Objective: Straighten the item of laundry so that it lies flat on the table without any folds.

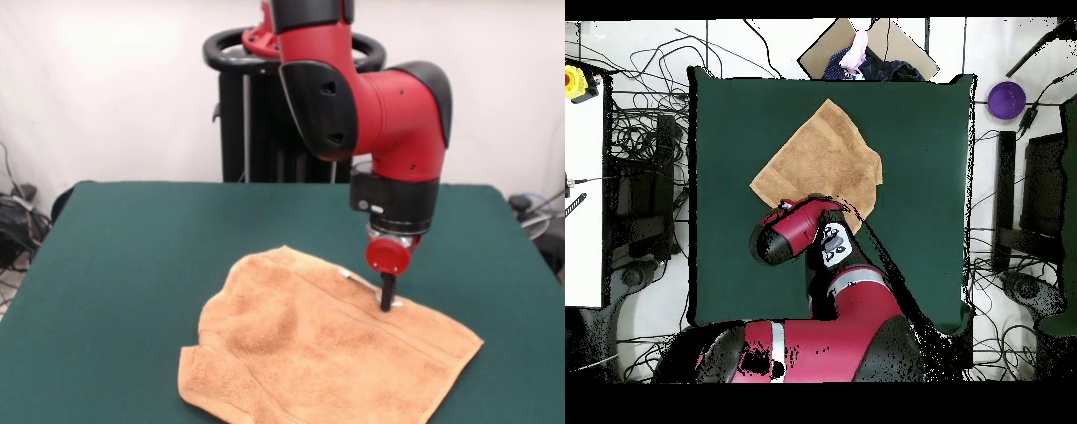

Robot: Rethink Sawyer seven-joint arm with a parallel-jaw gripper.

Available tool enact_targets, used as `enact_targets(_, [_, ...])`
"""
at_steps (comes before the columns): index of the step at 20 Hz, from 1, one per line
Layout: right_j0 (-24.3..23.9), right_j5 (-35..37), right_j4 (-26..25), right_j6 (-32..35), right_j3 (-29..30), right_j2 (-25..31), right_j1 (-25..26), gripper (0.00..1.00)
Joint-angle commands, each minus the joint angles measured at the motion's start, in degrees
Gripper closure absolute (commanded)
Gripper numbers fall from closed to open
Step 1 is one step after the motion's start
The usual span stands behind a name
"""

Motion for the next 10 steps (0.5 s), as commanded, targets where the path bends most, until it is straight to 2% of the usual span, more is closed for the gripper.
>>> enact_targets(1, [-0.22,-3.29,-0.11,9.90,-1.68,-1.40,4.74,1.00])
enact_targets(4, [-1.31,-3.10,-1.38,7.46,-0.83,0.23,4.81,1.00])
enact_targets(8, [-0.06,-3.76,-1.82,7.80,-1.01,-0.03,6.56,1.00])
enact_targets(10, [-1.07,-2.90,-2.45,5.45,-0.96,1.99,7.54,1.00])
